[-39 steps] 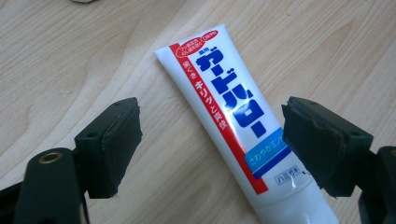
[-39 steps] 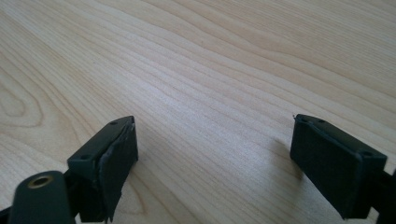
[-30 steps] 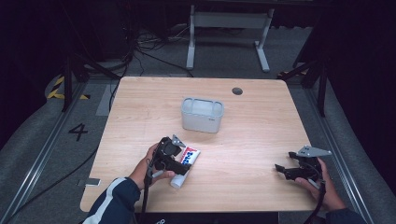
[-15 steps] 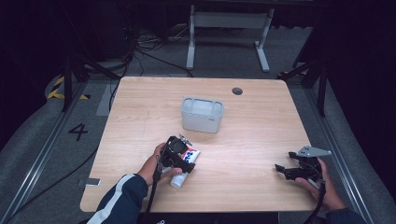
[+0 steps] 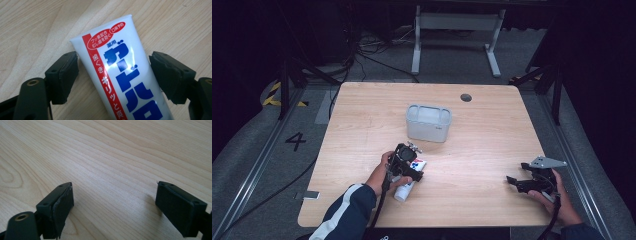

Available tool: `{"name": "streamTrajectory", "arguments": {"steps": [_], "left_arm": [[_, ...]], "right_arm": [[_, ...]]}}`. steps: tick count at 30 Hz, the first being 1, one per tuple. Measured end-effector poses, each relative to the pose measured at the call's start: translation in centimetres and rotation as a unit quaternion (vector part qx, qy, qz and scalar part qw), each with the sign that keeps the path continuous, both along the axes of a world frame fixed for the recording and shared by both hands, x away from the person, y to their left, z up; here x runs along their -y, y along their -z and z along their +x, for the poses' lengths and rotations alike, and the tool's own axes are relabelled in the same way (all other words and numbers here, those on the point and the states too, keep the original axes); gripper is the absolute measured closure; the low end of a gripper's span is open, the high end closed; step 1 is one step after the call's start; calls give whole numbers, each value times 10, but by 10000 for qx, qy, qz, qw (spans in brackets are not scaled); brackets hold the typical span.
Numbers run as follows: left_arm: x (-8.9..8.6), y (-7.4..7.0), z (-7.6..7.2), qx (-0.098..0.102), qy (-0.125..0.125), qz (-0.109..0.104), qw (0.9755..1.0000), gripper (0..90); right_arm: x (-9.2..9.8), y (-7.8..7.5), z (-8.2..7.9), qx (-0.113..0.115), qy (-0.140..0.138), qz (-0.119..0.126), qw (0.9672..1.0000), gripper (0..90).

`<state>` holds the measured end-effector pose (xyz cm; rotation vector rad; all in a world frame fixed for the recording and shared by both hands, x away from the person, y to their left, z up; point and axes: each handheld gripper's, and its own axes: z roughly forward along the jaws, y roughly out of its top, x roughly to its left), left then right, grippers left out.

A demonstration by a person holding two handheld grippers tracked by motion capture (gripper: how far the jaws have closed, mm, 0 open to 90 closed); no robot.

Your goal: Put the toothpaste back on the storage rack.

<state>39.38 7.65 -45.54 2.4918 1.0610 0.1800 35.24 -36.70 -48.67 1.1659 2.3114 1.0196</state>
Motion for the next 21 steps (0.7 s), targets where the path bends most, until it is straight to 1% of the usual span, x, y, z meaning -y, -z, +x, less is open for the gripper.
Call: {"name": "streamTrajectory", "arguments": {"steps": [4,6,7,8,10,11,16,21], "left_arm": [[2,0,1,27,31,43,10000,258],[2,-1,0,15,24,59,10000,296],[2,-2,0,-4,42,45,10000,327],[2,-3,0,-29,87,55,9999,327],[2,-4,0,-81,141,41,9999,381],[2,-4,0,-82,160,59,9998,392],[1,-5,0,-96,205,78,9997,435],[2,-5,-1,-107,286,61,9995,457]], "right_arm": [[0,0,0,0,-1,0,10000,153],[0,0,0,-1,0,0,10000,153],[0,0,0,-1,-1,1,10000,153],[0,0,0,-1,-1,1,10000,153],[0,0,0,-1,-1,-1,10000,153],[0,0,0,1,-1,-2,10000,153],[0,0,0,1,0,0,10000,153],[0,0,0,0,-1,-1,10000,153]]}}
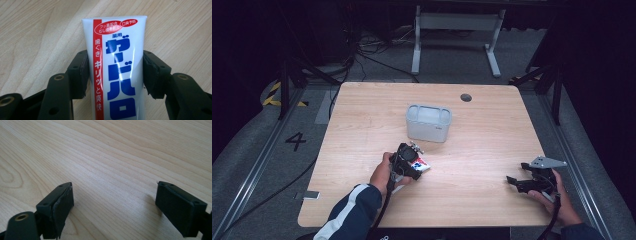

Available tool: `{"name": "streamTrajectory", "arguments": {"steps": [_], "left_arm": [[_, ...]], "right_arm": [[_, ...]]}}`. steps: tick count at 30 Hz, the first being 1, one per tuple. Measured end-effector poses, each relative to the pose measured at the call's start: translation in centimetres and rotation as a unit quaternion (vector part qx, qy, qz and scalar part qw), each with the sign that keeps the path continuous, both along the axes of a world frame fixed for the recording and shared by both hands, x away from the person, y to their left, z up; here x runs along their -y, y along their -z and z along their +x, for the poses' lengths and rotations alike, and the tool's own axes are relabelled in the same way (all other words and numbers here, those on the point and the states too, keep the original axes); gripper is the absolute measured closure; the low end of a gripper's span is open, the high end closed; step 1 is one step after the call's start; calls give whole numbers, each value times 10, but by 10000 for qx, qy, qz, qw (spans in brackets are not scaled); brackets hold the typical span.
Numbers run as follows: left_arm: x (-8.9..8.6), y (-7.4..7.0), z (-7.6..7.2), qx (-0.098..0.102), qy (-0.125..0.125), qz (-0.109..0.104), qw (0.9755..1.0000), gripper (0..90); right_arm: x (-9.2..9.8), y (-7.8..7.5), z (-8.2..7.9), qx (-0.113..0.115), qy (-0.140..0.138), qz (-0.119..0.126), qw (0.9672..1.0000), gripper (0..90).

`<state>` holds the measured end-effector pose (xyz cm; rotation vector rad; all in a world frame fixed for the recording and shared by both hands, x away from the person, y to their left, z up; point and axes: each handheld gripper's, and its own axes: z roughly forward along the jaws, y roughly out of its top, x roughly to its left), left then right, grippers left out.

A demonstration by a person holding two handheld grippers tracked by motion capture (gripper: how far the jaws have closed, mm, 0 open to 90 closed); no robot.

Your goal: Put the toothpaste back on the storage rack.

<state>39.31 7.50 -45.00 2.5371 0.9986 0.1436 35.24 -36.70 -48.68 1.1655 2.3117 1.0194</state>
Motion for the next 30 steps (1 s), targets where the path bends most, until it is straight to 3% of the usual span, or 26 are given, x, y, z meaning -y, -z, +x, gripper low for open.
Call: {"name": "streamTrajectory", "arguments": {"steps": [7,16,25,30], "left_arm": [[-3,-5,-1,89,110,-6,9999,517],[-10,-18,-5,282,199,-265,9991,566],[-23,-38,-10,508,367,-745,9952,594],[-27,-44,-12,570,369,-848,9941,609]], "right_arm": [[0,0,0,-1,0,0,10000,153],[0,0,0,1,0,0,10000,153],[0,0,0,1,0,0,10000,153],[0,0,0,0,-1,1,10000,153]]}}
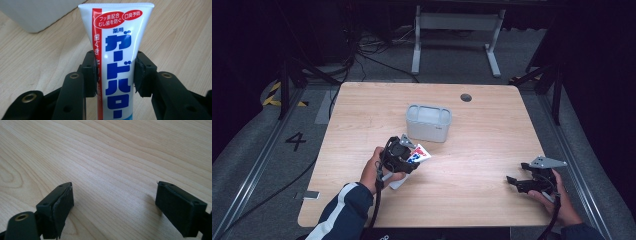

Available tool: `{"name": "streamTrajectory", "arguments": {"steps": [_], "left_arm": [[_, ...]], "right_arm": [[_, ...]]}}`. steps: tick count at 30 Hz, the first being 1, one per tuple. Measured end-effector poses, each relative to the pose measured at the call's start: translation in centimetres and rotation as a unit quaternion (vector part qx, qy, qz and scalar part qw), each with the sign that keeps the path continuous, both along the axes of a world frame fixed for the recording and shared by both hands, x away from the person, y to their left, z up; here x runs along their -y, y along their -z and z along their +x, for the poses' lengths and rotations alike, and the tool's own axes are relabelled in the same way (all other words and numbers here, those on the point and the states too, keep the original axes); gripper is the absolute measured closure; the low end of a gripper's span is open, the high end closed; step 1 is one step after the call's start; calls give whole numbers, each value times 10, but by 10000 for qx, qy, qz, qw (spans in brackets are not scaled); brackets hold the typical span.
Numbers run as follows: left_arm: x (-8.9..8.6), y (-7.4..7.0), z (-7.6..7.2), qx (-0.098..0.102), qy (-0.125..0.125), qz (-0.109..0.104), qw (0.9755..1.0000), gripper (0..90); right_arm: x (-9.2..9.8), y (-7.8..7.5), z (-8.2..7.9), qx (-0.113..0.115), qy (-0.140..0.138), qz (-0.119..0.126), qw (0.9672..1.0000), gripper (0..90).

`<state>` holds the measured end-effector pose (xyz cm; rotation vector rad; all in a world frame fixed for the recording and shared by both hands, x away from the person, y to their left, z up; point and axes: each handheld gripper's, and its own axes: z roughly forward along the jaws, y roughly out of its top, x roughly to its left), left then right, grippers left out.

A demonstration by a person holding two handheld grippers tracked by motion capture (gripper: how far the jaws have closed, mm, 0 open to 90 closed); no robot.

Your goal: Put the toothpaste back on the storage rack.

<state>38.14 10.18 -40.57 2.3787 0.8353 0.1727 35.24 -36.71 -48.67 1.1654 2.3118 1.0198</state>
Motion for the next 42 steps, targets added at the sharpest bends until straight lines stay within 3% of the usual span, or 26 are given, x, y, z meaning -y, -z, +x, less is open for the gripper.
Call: {"name": "streamTrajectory", "arguments": {"steps": [4,15,23,27,42], "left_arm": [[-3,-5,-2,160,67,-72,9998,623],[-6,-9,-6,308,100,-313,9990,640],[-12,-18,-7,627,11,-675,9957,645],[-13,-23,-7,652,25,-793,9947,646],[-19,-40,-4,918,-58,-1036,9903,647]], "right_arm": [[0,0,0,1,-1,0,10000,153],[0,0,0,-1,0,0,10000,153],[0,0,0,0,0,-1,10000,153],[0,0,0,-3,2,0,10000,153],[0,0,0,-2,5,0,10000,153]]}}
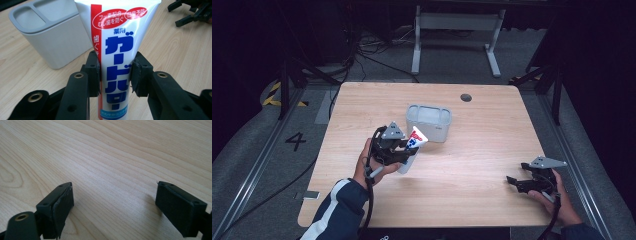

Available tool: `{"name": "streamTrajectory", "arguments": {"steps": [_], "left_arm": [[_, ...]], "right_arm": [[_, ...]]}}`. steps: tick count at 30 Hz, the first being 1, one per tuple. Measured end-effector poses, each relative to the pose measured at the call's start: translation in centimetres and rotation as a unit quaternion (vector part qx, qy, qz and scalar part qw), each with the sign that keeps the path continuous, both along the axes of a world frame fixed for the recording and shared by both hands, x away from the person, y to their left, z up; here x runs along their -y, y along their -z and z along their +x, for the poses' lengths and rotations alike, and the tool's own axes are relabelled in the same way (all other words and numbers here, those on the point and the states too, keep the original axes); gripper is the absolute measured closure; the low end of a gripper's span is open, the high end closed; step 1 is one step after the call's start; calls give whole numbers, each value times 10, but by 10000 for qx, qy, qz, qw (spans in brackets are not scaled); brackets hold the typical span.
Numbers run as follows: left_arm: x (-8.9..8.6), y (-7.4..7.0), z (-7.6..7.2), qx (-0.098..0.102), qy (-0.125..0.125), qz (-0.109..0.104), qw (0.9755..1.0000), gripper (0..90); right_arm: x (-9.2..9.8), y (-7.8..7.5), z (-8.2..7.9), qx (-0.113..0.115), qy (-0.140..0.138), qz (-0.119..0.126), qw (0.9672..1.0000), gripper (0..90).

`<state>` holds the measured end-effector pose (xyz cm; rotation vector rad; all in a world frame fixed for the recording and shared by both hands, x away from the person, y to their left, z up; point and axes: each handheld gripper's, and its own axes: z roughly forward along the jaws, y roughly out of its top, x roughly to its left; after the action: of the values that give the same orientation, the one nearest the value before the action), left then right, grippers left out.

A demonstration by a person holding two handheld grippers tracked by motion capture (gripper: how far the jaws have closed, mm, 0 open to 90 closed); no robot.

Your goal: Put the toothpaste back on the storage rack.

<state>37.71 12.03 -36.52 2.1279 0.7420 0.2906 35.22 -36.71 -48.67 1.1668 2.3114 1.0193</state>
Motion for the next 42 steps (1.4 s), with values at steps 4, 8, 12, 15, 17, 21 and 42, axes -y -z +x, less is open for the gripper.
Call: {"name": "streamTrajectory", "arguments": {"steps": [4,8,12,15,17,21,42], "left_arm": [[2,-9,2,123,61,-121,9998,648],[5,-18,2,248,38,-207,9995,648],[7,-26,4,340,76,-334,9988,648],[10,-32,7,424,100,-373,9984,648],[11,-35,9,454,107,-426,9980,648],[14,-42,14,534,109,-491,9973,648],[20,-55,44,838,-58,-939,9920,648]], "right_arm": [[0,0,0,1,1,-1,10000,153],[0,0,0,0,2,0,10000,153],[0,0,0,0,3,0,10000,153],[0,0,0,-1,3,0,10000,153],[0,0,0,1,2,0,10000,153],[0,0,0,0,2,-1,10000,153],[0,0,-1,-2,4,15,10000,153]]}}
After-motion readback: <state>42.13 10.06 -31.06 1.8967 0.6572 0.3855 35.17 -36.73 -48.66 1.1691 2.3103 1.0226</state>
